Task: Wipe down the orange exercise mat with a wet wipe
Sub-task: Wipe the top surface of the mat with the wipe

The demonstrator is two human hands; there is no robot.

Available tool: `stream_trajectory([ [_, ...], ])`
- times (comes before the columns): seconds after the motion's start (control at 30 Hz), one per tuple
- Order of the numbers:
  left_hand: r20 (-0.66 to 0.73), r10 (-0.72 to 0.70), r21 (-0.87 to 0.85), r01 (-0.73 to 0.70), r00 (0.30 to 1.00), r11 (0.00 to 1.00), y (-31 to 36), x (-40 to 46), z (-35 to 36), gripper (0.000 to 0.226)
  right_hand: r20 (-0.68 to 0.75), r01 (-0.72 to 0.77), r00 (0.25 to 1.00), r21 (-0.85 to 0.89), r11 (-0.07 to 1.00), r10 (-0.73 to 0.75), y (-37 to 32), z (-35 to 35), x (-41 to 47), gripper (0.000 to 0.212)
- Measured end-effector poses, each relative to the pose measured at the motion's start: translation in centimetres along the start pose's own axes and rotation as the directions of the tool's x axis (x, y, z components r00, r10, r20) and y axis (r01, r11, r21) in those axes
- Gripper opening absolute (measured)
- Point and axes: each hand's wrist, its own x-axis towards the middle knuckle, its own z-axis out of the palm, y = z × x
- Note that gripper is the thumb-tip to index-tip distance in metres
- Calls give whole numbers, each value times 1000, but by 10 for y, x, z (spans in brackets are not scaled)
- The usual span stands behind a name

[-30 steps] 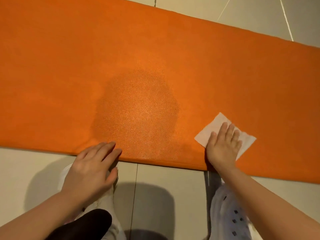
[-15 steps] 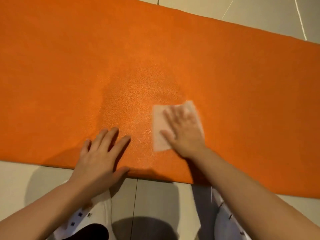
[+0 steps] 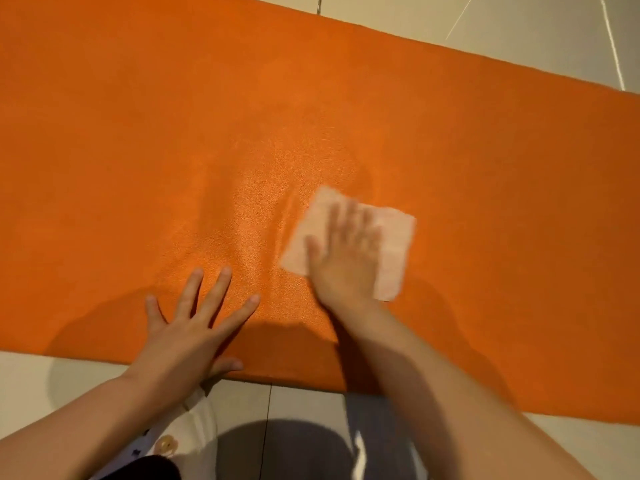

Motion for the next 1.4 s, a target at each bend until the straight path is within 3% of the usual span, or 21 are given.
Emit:
stream_trajectory([
  [0.1, -15, -11, 23, 11, 1000, 1000, -3, 0, 5, 85, 120, 259, 957, 41, 965, -262, -47, 9, -16, 68],
  [0.23, 30, -22, 13, 22, 999, 1000, -1, -1, 2, 95, 152, 343, 925, 62, 937, -348, -9, -5, -16, 63],
  [0.37, 24, 5, 4, -6, 1000, 1000, -1, -4, -2, 101, 91, -83, 993, 45, 995, 79, 82, -22, -60, 69],
  [0.53, 162, 7, -22, -4, 987, 1000, -1, 6, -14, 102, 188, -468, 872, 54, 882, 451, 119, -38, -119, 62],
  [0.63, 378, -101, 15, 102, 920, 995, 9, 4, -28, 94, 259, -594, 789, 89, 799, 558, 88, -36, -148, 67],
  [0.77, 507, -98, 43, 88, 856, 995, 16, 5, -62, 93, 477, -595, 724, 66, 801, 498, 72, -40, -166, 72],
  [0.9, 534, -104, 14, 114, 839, 993, 20, 7, -60, 91, 390, -464, 824, 48, 885, 411, 89, -27, -164, 71],
  [1.2, 520, -122, 28, 125, 845, 992, 18, 8, -53, 98, 234, -512, 846, 109, 852, 479, 72, -14, -171, 78],
  [1.4, 483, -131, -23, 163, 866, 986, 15, 7, -53, 103, 147, -435, 898, 152, 888, 415, 77, -10, -138, 72],
])
